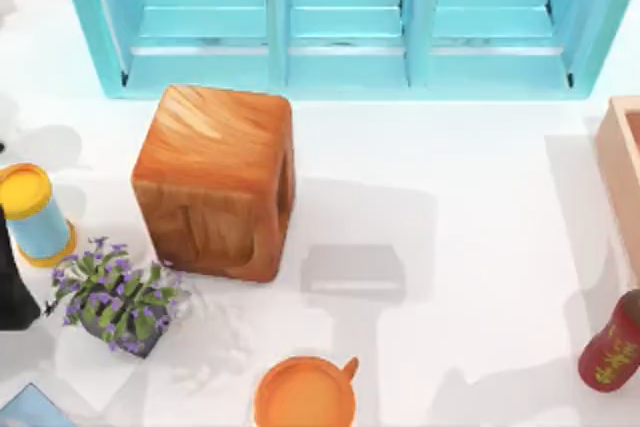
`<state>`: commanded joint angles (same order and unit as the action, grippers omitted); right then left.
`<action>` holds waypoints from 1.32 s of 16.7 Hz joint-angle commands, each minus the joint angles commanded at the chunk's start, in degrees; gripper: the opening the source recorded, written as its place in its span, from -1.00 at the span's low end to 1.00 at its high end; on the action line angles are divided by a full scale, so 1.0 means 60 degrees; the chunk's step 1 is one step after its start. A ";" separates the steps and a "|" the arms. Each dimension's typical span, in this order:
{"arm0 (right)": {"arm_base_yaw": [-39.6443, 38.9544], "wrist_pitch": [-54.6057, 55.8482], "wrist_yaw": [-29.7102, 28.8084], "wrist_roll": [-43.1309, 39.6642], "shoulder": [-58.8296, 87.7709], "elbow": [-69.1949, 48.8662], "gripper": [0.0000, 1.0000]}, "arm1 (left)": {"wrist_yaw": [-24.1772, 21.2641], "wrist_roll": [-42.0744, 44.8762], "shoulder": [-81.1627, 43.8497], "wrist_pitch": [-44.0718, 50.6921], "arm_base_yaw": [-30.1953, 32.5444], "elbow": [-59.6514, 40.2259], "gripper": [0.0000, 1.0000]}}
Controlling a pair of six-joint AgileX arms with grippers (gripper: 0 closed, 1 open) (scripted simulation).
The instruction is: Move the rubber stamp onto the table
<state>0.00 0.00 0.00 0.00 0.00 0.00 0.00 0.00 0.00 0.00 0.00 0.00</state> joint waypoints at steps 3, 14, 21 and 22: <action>0.0043 -0.0109 -0.0007 -0.0035 0.0114 -0.0112 1.00 | 0.0000 0.0000 0.0000 0.0000 0.0000 0.0000 1.00; 0.1764 -0.6104 -0.0014 -0.1664 0.7703 -0.6112 1.00 | 0.0000 0.0000 0.0000 0.0000 0.0000 0.0000 1.00; 0.2950 -1.0370 0.0019 -0.2870 1.3371 -1.0385 1.00 | 0.0000 0.0000 0.0000 0.0000 0.0000 0.0000 1.00; 0.3070 -1.0791 0.0016 -0.2997 1.3893 -1.0856 1.00 | 0.0000 0.0000 0.0000 0.0000 0.0000 0.0000 1.00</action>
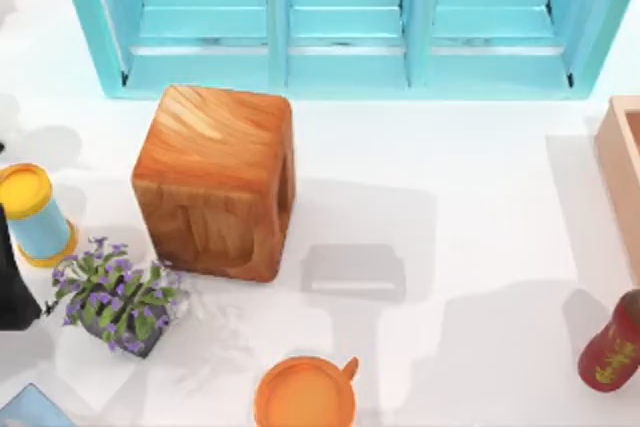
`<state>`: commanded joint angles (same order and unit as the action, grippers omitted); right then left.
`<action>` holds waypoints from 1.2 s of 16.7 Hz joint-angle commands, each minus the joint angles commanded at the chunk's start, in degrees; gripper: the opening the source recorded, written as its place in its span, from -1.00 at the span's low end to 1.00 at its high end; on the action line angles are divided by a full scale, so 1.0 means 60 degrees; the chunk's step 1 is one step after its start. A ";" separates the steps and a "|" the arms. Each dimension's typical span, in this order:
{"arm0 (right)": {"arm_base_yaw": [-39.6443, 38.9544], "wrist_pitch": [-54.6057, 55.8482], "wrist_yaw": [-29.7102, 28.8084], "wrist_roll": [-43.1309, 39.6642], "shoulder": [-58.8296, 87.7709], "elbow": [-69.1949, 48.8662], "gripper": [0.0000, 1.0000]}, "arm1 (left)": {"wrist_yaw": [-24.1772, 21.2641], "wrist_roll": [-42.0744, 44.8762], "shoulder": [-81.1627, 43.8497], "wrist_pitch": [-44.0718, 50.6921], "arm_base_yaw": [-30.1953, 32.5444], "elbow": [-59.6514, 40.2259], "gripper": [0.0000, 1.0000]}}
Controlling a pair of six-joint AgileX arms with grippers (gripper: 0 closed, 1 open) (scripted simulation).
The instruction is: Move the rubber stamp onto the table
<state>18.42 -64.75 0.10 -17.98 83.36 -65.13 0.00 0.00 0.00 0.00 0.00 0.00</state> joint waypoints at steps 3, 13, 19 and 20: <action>0.0256 -0.0851 -0.0011 -0.0267 0.1100 -0.1005 1.00 | 0.0000 0.0000 0.0000 0.0000 0.0000 0.0000 1.00; 0.0284 -0.0400 -0.0015 -0.0293 0.1503 -0.0734 1.00 | 0.0000 0.0000 0.0000 0.0000 0.0000 0.0000 1.00; 0.0278 0.2012 -0.0016 -0.0277 0.2176 0.0969 1.00 | 0.0000 0.0000 0.0000 0.0000 0.0000 0.0000 1.00; 0.0278 0.2358 -0.0017 -0.0276 0.2275 0.1208 1.00 | 0.0000 0.0000 0.0000 0.0000 0.0000 0.0000 1.00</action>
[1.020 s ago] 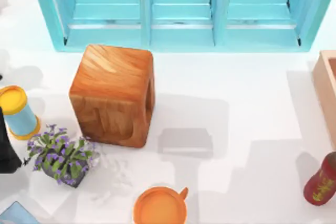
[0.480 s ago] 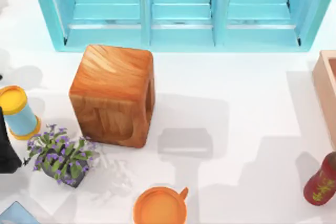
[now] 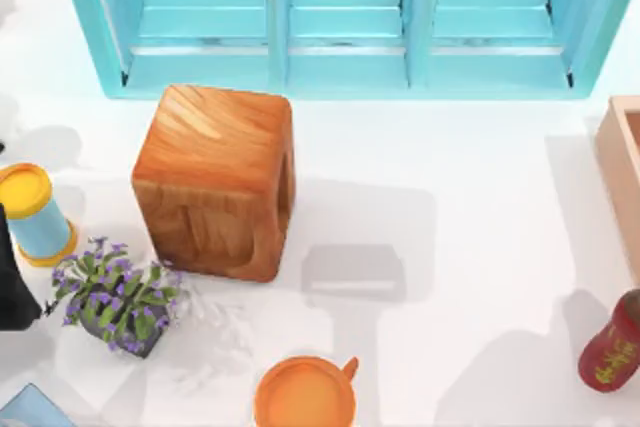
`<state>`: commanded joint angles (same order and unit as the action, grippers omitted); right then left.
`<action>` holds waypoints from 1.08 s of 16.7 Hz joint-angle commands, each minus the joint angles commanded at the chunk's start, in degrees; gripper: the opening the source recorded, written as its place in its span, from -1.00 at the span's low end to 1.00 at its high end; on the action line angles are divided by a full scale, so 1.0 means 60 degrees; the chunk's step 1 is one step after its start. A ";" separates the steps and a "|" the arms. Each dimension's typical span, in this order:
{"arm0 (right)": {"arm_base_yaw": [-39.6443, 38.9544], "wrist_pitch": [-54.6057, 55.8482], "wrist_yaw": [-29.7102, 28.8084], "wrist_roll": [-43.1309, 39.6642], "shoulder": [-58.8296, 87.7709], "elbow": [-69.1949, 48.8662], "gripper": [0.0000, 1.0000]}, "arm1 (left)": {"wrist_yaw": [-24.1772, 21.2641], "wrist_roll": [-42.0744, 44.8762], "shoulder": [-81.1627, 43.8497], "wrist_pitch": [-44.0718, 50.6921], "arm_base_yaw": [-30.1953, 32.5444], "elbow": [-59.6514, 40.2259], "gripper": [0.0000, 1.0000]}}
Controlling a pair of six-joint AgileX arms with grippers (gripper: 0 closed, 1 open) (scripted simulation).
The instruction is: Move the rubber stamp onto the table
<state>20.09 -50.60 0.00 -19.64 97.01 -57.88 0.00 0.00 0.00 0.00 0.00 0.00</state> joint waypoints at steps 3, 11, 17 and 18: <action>0.0001 0.0465 0.0000 0.0001 0.0153 0.0347 1.00 | 0.0000 0.0000 0.0000 0.0000 0.0000 0.0000 1.00; 0.0001 0.0465 0.0000 0.0001 0.0153 0.0347 0.25 | 0.0000 0.0000 0.0000 0.0000 0.0000 0.0000 1.00; 0.0001 0.0465 0.0000 0.0001 0.0153 0.0347 -0.66 | 0.0000 0.0000 0.0000 0.0000 0.0000 0.0000 1.00; 0.0001 0.0465 0.0000 0.0001 0.0153 0.0347 -0.81 | 0.0000 0.0000 0.0000 0.0000 0.0000 0.0000 1.00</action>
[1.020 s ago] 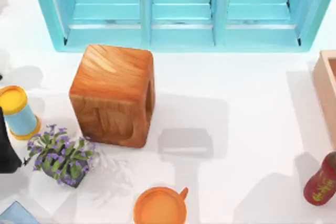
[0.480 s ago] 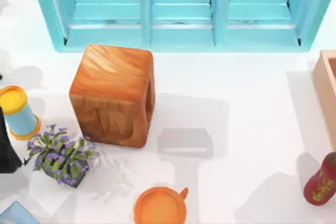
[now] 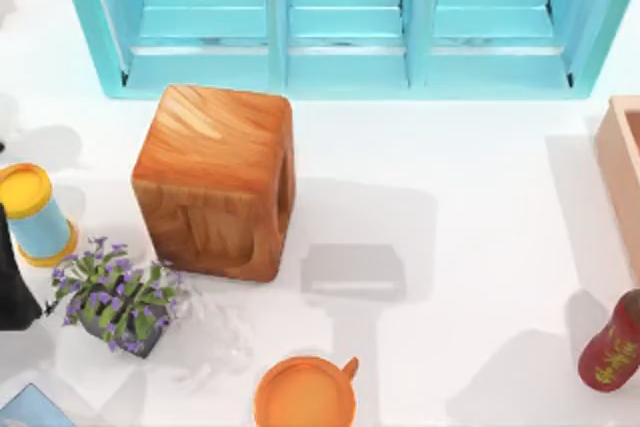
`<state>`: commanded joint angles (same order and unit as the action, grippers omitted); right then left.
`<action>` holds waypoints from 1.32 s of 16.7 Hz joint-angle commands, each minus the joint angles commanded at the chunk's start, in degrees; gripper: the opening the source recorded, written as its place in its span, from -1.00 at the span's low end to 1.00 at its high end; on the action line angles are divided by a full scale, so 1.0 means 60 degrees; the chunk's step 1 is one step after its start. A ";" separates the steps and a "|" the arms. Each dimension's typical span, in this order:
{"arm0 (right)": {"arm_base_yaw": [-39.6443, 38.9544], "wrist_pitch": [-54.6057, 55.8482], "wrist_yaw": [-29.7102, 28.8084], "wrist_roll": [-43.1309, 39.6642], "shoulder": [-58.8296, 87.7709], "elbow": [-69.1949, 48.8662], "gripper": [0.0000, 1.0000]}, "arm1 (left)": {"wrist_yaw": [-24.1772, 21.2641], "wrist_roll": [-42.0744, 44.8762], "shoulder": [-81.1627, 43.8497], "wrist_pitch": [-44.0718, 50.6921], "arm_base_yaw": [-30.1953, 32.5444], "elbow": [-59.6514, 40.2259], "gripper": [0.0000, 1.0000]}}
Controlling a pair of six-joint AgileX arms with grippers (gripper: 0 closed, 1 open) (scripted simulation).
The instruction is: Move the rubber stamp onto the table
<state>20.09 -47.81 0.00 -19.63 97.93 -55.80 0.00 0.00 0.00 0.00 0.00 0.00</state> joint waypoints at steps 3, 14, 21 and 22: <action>0.0000 0.0000 0.0000 0.0000 0.0000 0.0000 -1.00 | 0.0000 0.0000 0.0000 0.0000 0.0000 0.0000 1.00; -0.0243 -0.0513 0.0097 0.0664 0.0126 -0.0662 -1.00 | 0.0000 0.0000 0.0000 0.0000 0.0000 0.0000 1.00; -0.2018 -0.2828 0.0515 0.3998 0.0037 -0.3457 -1.00 | 0.0000 0.0000 0.0000 0.0000 0.0000 0.0000 1.00; -0.2513 -0.3326 0.0521 0.4350 -0.0135 -0.3692 -1.00 | 0.0000 0.0000 0.0000 0.0000 0.0000 0.0000 1.00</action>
<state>5.02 -67.77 3.12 6.47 97.12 -77.96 0.00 0.00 0.00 0.00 0.00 0.00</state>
